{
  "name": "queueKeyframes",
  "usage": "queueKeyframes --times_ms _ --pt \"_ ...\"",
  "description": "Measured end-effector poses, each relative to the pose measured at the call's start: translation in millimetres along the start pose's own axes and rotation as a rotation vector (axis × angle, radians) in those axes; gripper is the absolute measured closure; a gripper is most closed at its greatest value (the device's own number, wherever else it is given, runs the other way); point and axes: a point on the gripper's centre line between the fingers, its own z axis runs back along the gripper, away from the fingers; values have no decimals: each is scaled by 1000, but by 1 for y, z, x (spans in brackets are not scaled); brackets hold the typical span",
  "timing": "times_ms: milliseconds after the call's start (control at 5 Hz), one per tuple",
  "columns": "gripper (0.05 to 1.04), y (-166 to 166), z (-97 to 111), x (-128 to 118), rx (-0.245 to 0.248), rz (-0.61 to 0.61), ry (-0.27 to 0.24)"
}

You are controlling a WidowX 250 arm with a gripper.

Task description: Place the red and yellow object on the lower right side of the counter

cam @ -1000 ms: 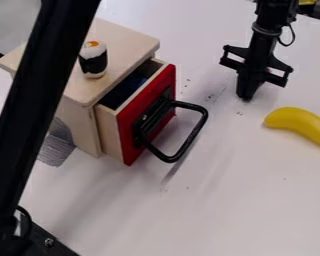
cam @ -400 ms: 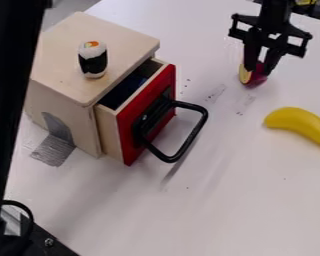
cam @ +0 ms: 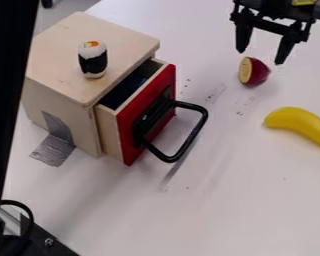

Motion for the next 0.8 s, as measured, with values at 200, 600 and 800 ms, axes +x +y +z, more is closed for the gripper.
queueKeyframes --times_ms 200,600,800 --pt "83 5 1 11 6 -111 -62" --pt "84 11 -30 27 -36 -332 -88" --pt "84 14 -42 37 -61 -390 -88"
